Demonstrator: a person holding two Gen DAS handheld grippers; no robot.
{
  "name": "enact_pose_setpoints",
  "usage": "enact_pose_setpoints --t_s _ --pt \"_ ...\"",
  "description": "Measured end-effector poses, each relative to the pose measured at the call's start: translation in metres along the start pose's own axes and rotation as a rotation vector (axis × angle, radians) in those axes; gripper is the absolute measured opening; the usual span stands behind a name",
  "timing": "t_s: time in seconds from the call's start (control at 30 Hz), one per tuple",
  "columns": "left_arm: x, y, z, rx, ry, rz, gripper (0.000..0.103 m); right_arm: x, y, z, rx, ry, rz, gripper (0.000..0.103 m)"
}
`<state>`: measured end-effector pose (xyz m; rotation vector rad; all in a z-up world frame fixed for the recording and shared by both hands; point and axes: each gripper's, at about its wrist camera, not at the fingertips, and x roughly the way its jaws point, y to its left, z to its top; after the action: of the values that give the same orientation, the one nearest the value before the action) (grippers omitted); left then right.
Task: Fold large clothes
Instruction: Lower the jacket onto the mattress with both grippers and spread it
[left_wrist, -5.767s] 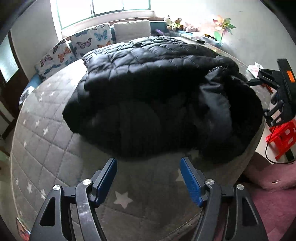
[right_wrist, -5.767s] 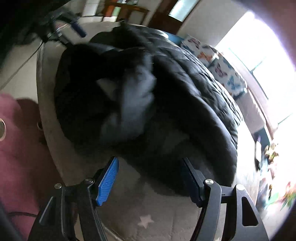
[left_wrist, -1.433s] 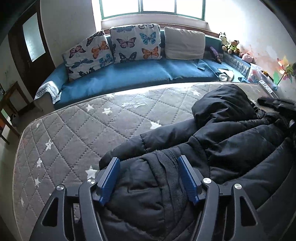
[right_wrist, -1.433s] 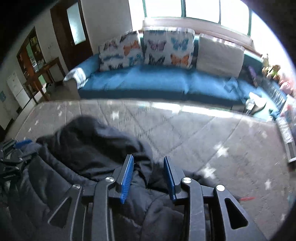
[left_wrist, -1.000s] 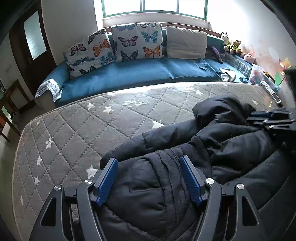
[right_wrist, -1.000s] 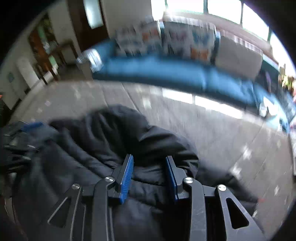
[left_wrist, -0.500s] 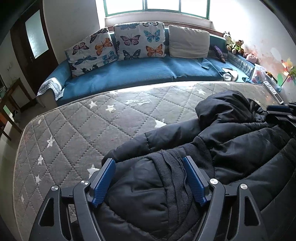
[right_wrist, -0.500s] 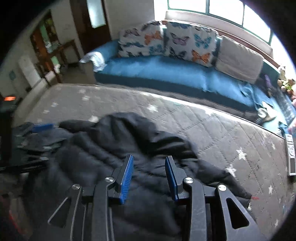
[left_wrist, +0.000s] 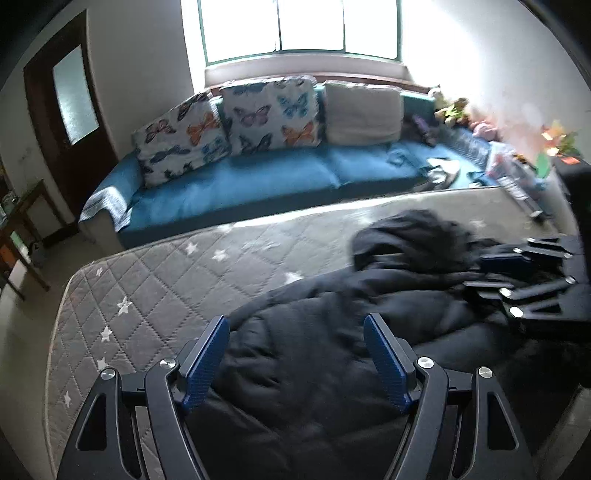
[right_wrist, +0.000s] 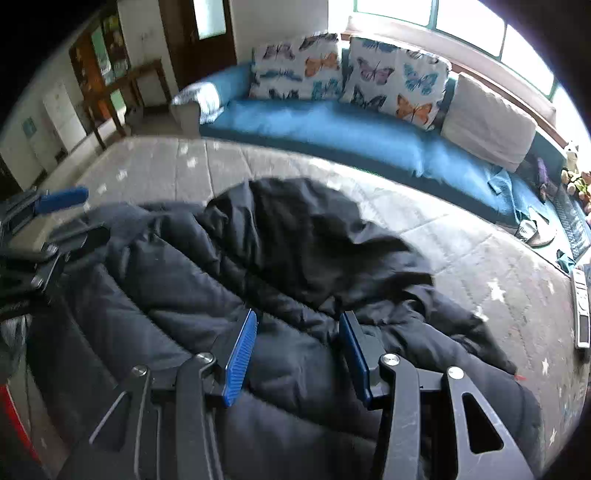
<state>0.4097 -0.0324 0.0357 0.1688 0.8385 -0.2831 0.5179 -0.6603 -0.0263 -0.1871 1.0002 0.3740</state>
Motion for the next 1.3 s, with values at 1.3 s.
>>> enact_pose_setpoints --t_s 1.3 --pt "-0.002 -0.045 -0.035 0.011 0.113 -0.085 0.077 -0.03 -0.083 -0.081 0.252 -0.001 -0.122 0.054"
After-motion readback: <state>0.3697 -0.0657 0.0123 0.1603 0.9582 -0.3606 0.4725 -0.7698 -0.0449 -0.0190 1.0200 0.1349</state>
